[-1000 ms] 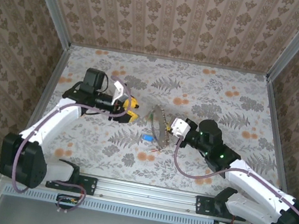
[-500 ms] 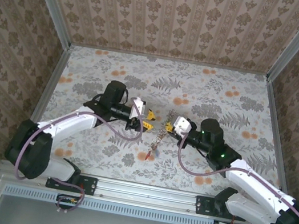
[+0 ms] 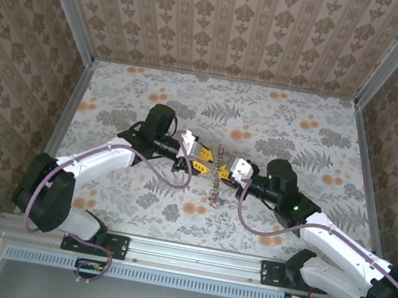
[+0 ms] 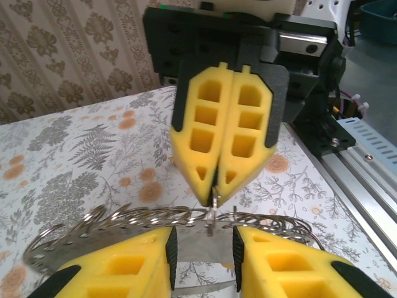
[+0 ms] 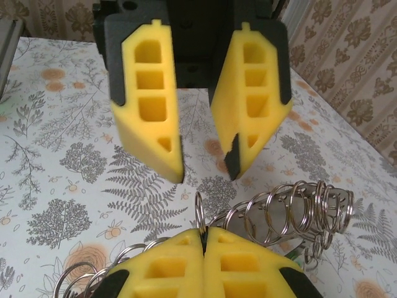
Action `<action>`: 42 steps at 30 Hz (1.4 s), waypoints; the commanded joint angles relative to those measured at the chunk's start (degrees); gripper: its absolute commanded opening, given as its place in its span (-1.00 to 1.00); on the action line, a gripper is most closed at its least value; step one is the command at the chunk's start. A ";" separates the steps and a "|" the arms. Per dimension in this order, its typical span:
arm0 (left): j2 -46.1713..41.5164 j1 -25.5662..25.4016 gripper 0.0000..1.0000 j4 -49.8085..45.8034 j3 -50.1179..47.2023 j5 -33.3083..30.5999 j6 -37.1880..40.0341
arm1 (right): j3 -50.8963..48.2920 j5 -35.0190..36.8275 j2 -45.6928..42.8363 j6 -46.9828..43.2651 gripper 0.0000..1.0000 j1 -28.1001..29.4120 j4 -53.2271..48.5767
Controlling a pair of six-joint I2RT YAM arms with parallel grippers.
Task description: Put the keys on the keyring
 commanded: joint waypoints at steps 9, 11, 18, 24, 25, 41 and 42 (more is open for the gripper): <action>1.65 -0.49 -0.47 -10.44 4.99 2.22 3.75 | -0.51 -0.89 0.15 3.23 -1.00 -0.22 7.62; 1.91 -0.66 -0.47 -10.00 4.94 2.38 3.27 | -0.42 -0.27 0.33 3.90 -1.00 -0.21 7.91; 1.42 -1.31 -0.47 -6.44 2.66 1.18 0.33 | -0.07 -0.11 1.16 6.61 -1.00 -0.13 9.81; 1.12 -1.33 -0.65 -0.78 1.60 1.58 -4.46 | -0.68 0.68 1.47 7.82 -1.00 0.12 11.92; 1.17 -1.33 -0.66 -0.66 1.51 1.45 -4.73 | -0.76 0.68 1.47 8.06 -1.00 0.14 12.33; -2.03 -0.84 -1.00 15.18 -5.79 -6.28 -12.08 | -1.39 -0.73 -2.00 3.04 -0.39 0.32 4.62; -2.28 -0.85 -1.00 16.25 -6.48 -6.82 -12.19 | -1.30 -0.70 -2.64 2.09 -0.34 0.31 3.23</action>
